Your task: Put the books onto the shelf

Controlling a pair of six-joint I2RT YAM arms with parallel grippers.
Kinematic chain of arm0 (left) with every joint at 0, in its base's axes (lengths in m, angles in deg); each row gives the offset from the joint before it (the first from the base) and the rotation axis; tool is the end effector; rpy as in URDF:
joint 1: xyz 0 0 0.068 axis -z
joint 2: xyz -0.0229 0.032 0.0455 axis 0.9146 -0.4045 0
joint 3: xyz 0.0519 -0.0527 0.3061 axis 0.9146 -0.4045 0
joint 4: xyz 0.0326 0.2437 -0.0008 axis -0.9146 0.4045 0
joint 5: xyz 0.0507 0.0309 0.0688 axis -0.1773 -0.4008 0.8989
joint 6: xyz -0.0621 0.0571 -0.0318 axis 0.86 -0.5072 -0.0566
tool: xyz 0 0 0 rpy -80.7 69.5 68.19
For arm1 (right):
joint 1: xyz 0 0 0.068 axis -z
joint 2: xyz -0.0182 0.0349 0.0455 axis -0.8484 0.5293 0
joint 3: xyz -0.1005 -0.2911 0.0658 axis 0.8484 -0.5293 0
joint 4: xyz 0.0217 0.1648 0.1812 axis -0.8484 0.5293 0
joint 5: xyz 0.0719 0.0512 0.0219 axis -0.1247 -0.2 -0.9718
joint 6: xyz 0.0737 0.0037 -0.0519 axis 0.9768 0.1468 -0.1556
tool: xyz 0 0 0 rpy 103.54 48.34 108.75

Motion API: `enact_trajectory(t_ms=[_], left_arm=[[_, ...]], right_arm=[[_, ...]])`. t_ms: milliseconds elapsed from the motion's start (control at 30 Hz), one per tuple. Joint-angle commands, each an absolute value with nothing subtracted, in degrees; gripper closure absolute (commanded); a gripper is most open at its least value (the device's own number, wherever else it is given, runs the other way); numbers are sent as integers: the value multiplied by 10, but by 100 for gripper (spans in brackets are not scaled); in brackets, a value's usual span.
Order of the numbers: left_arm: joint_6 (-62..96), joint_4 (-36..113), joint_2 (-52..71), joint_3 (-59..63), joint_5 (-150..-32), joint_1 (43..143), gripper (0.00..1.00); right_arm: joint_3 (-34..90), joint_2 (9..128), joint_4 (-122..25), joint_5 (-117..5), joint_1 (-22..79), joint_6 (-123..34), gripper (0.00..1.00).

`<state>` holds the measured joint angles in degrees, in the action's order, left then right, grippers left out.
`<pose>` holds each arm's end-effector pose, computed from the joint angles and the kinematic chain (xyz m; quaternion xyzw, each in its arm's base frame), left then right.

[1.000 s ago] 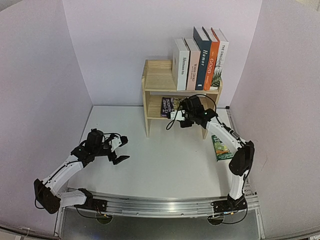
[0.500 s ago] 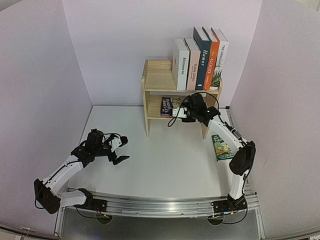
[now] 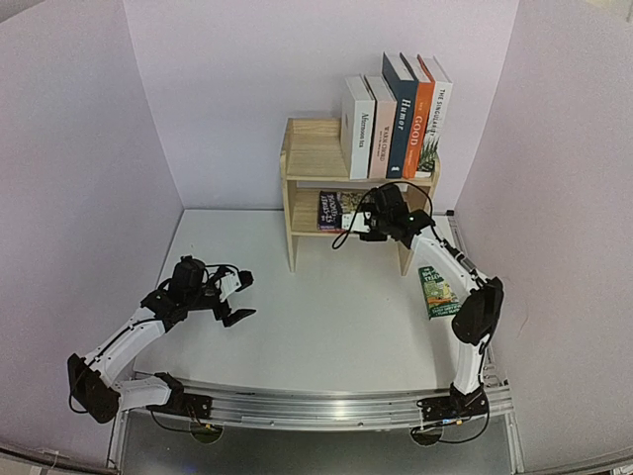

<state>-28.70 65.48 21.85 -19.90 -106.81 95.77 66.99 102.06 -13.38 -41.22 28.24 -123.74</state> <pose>0.1868 -0.1443 0.3049 0.5427 0.6952 -0.1707 0.4394 0.4396 0.2397 0.3656 -0.6719 0.5790 -0.2209 0.4056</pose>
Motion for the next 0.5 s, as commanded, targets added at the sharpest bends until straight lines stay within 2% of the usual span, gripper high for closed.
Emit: enact_trajectory(t_ms=[0,467], left_arm=[[-289,658,219,-195,-1067,958,1],[-292,660,214,-195,-1068,958,1]], right_arm=[[683,1015,-143,-417,293,-1230,42],[691,1023,-143,-434,289,-1229,43]])
